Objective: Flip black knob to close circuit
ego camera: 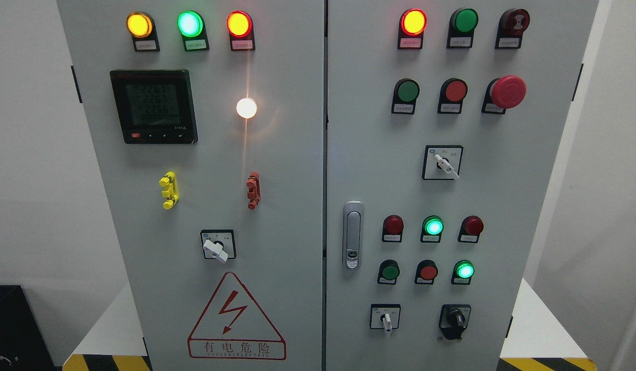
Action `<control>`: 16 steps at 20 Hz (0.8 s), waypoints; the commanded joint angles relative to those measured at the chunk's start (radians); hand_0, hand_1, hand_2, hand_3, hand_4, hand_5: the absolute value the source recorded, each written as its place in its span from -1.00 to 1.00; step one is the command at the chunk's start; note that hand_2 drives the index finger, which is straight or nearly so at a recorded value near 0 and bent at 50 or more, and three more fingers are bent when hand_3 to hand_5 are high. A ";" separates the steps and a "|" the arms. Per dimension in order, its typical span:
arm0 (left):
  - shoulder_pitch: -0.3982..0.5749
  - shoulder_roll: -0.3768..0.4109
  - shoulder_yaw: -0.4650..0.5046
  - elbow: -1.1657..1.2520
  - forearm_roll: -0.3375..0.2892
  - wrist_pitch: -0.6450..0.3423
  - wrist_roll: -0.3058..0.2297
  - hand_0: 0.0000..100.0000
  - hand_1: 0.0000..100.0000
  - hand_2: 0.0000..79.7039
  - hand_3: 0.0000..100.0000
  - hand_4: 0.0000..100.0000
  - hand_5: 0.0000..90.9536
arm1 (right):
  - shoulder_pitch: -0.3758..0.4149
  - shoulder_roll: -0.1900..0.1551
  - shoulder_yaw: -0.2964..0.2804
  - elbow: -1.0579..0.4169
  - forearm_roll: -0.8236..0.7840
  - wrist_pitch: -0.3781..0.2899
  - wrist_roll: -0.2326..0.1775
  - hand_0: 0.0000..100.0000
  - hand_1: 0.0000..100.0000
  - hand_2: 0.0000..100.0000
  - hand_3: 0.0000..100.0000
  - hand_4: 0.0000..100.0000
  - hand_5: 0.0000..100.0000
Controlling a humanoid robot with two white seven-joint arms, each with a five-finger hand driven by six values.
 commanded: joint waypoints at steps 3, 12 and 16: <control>0.000 0.000 -0.001 0.000 0.000 -0.001 -0.001 -0.76 0.11 -1.00 -1.00 -1.00 -1.00 | -0.087 0.007 0.008 -0.051 0.053 0.010 0.021 -1.00 -1.00 0.83 1.00 0.90 0.97; 0.000 0.000 0.001 0.000 0.000 -0.001 -0.001 -0.76 0.11 -1.00 -1.00 -1.00 -1.00 | -0.155 0.007 0.018 -0.031 0.103 0.031 0.059 -1.00 -1.00 0.83 1.00 0.91 0.97; 0.000 0.000 0.001 0.001 0.000 -0.001 -0.001 -0.76 0.11 -1.00 -1.00 -1.00 -1.00 | -0.155 0.007 0.018 -0.033 0.111 0.033 0.079 -1.00 -1.00 0.83 1.00 0.91 0.97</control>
